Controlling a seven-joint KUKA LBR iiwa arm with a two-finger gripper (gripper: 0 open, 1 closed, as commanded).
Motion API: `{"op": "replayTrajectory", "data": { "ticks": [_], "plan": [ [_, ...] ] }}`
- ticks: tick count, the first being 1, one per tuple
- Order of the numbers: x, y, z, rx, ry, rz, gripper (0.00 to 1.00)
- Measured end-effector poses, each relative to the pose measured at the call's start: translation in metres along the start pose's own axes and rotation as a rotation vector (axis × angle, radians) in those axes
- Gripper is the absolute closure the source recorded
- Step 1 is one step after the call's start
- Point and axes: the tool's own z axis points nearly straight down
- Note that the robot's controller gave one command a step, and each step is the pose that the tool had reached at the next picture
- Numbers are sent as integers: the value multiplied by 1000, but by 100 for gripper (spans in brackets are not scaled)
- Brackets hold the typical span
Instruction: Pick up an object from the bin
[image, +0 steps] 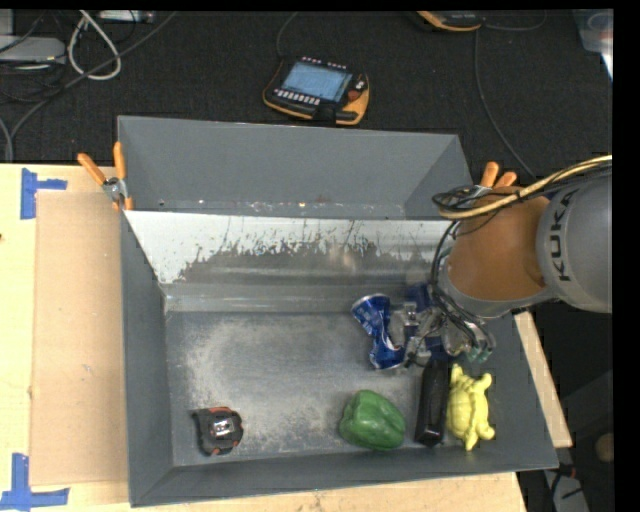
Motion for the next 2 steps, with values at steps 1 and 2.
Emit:
{"op": "replayTrajectory", "data": {
  "ticks": [1, 2],
  "plan": [
    [0, 0, 0, 0, 0, 0, 100],
    [0, 0, 0, 0, 0, 0, 100]
  ]
}}
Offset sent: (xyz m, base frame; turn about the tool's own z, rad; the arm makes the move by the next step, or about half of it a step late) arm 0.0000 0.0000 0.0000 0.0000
